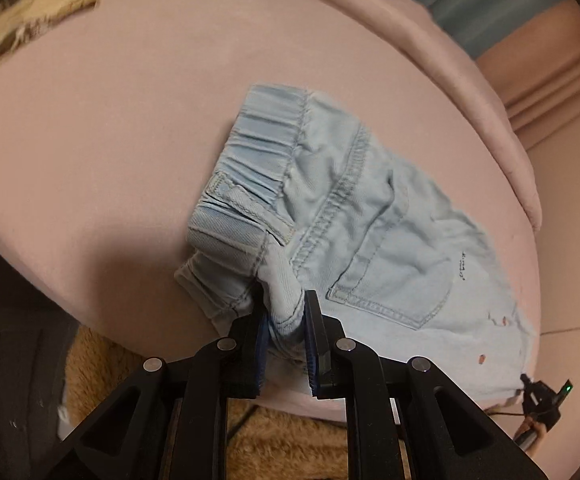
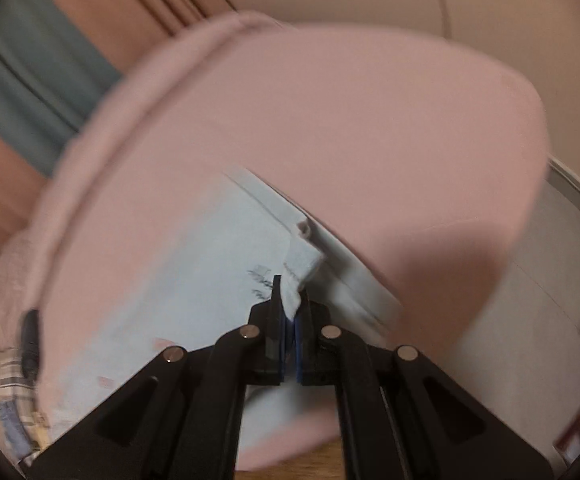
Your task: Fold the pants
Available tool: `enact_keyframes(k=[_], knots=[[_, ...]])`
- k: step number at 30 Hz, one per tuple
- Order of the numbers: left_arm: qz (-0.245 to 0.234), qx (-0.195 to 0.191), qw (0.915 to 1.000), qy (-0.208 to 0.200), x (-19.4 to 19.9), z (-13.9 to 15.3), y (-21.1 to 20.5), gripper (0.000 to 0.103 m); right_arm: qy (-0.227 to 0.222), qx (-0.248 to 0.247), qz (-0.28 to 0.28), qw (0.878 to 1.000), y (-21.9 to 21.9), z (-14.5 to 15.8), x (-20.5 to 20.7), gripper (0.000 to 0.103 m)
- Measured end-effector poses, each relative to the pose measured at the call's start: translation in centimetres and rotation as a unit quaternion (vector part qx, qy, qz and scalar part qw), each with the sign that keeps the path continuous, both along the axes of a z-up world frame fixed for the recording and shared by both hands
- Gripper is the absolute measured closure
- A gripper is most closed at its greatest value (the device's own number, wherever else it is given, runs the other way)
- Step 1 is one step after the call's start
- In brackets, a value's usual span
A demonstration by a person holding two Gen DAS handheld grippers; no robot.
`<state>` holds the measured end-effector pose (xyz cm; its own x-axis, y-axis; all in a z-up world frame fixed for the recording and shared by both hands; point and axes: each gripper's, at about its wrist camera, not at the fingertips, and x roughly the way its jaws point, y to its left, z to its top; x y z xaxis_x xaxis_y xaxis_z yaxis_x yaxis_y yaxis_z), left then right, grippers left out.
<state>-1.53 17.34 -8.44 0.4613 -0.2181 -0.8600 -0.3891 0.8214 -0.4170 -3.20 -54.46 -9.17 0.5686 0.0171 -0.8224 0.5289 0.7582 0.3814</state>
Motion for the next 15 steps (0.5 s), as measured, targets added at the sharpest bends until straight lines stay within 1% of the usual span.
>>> enact_keyframes(k=[2, 6, 8, 10, 11, 13, 15], knots=[[0.001, 0.006, 1.0000, 0.004, 0.1, 0.3, -0.1, 0.089, -0.006, -0.003, -0.003, 1.000, -0.1, 0.3, -0.2, 0.100], [0.001, 0.014, 0.9999, 0.004, 0.0, 1.0, -0.5, 0.089, -0.010, -0.051, 0.013, 0.999, 1.7, 2.4, -0.4, 0.099], [0.001, 0.020, 0.9998, 0.002, -0.3, 1.1, -1.1, 0.089, -0.015, -0.063, 0.019, 0.998, 1.0, 3.0, -1.2, 0.099], [-0.004, 0.027, 0.9996, 0.002, 0.1, 0.9, -1.2, 0.088, -0.014, -0.062, 0.018, 0.998, 0.8, 2.9, -1.7, 0.099], [-0.006, 0.029, 0.9996, 0.003, 0.1, 0.7, -1.3, 0.088, -0.011, -0.052, 0.016, 0.998, 0.4, 2.4, -1.9, 0.099], [-0.003, 0.024, 0.9997, 0.004, 0.0, 0.8, -0.9, 0.088, 0.001, -0.039, 0.009, 0.999, 0.0, 1.4, -2.0, 0.099], [0.002, 0.012, 0.9999, -0.004, 0.0, 1.1, -0.7, 0.088, -0.007, -0.048, 0.016, 0.999, 0.4, 1.6, -1.9, 0.099]])
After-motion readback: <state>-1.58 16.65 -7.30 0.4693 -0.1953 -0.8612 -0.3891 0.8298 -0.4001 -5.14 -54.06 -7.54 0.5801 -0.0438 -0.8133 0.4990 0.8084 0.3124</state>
